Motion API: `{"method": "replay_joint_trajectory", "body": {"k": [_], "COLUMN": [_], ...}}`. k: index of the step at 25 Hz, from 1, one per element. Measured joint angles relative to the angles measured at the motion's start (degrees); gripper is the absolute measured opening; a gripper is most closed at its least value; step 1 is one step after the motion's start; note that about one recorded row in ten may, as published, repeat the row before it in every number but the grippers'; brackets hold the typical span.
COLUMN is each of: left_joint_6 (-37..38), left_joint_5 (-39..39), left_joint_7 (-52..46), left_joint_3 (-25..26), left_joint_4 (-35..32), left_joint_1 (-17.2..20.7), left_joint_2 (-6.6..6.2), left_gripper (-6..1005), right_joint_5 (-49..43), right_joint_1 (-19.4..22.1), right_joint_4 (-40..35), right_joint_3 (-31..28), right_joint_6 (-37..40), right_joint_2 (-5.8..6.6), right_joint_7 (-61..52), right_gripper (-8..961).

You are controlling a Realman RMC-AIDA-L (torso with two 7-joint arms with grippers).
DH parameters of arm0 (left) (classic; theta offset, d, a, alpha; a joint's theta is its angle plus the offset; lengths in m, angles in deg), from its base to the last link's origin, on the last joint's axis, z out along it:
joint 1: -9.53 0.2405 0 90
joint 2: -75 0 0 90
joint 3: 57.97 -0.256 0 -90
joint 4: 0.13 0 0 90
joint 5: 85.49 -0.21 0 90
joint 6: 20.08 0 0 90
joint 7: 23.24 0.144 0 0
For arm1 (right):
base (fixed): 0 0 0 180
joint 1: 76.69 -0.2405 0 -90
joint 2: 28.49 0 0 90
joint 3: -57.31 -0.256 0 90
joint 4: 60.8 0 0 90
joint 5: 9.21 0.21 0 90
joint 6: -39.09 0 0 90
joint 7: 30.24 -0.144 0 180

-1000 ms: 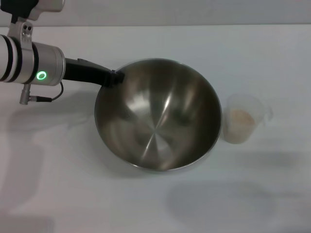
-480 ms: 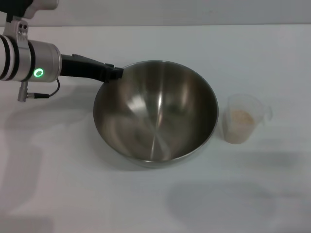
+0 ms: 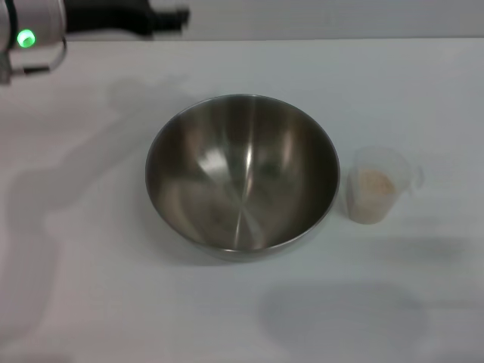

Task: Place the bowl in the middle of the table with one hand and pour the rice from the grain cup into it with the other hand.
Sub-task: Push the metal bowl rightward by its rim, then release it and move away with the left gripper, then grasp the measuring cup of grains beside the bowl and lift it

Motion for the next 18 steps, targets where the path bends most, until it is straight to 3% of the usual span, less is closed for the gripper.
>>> {"method": "replay_joint_trajectory", "body": {"k": [2,3,4,6,7,10,14,15,18], "left_joint_6": [4.3,11.3,25.7,44.2,44.2,69.6,102.8,111.6,125.1], "left_joint_5": [0.6,1.5,3.0,3.6,3.6,2.1,-7.1,-10.5,-14.4], "left_joint_7": [1.4,3.4,6.9,8.4,8.4,5.9,-6.4,-12.8,-26.8], "left_joint_3": [-1.4,-3.9,-10.8,-20.2,-20.2,-31.1,-40.1,-41.3,-42.4], "left_joint_4": [1.8,3.8,5.9,5.6,5.6,0.8,-15.8,-22.9,-38.7], "left_joint_1": [1.8,4.7,10.2,15.4,15.4,19.6,19.6,18.5,15.7], "left_joint_2": [0.03,0.03,0.06,0.06,0.06,-0.07,-0.03,0.04,0.16], "left_gripper": [689,735,781,790,794,807,824,828,829], "right_joint_5": [0.0,0.0,0.0,-0.1,-0.1,-0.1,-0.3,-0.3,-0.4], "right_joint_1": [0.1,0.1,0.2,0.3,0.3,0.2,-0.5,-0.9,-2.1], "right_joint_4": [0.0,-0.1,-0.4,-1.1,-1.1,-1.9,-2.5,-2.6,-3.2], "right_joint_3": [0.0,0.0,0.1,0.4,0.4,1.1,1.5,2.0,4.4], "right_joint_6": [0.0,-0.1,-0.5,-1.2,-1.2,-3.2,-8.4,-9.6,-12.3], "right_joint_2": [0.00,0.00,0.02,0.03,0.03,0.00,0.10,0.10,0.11], "right_joint_7": [0.0,0.0,0.1,0.1,0.1,0.2,0.2,0.2,0.7], "right_gripper": [781,781,781,781,781,781,782,782,781]}}
